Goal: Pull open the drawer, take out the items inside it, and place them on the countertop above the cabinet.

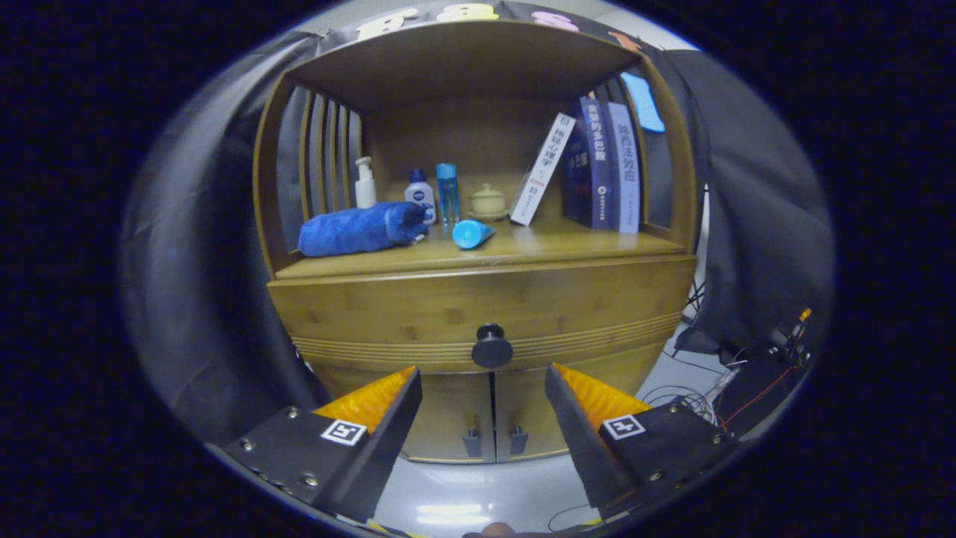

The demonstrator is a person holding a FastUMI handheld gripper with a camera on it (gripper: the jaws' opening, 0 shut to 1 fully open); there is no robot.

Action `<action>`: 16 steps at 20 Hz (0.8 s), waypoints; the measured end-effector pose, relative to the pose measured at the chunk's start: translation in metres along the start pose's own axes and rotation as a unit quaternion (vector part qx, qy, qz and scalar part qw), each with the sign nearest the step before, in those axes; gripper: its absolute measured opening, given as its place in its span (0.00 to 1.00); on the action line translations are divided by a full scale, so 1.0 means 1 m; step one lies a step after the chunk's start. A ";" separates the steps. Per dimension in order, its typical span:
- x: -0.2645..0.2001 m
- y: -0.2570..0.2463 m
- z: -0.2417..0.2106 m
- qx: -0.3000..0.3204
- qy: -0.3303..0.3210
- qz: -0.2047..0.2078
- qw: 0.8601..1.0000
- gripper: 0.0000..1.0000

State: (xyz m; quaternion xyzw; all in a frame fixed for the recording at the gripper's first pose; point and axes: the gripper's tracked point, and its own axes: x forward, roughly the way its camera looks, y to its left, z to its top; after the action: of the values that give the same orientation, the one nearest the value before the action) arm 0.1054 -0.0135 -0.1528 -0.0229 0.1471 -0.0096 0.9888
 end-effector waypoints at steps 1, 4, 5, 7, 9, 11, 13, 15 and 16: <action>-0.016 -0.003 0.004 -0.002 -0.010 -0.002 1.000 0.99; -0.067 -0.014 0.023 0.002 -0.038 -0.013 0.999 0.99; -0.082 -0.015 0.032 0.007 -0.049 -0.011 0.999 0.99; -0.105 -0.018 0.052 0.013 -0.067 -0.014 0.998 0.99; -0.125 -0.019 0.072 0.013 -0.079 -0.012 0.997 0.99; -0.140 -0.017 0.091 0.015 -0.091 -0.009 0.996 0.99; -0.155 -0.018 0.111 0.020 -0.109 -0.008 0.994 0.99; -0.171 -0.014 0.131 0.028 -0.127 -0.003 0.991 0.99; -0.179 -0.012 0.140 0.032 -0.136 0.000 0.990 0.99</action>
State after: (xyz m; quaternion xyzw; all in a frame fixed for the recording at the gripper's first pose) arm -0.0254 -0.0146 0.0336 0.0073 0.0104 -0.0105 0.9999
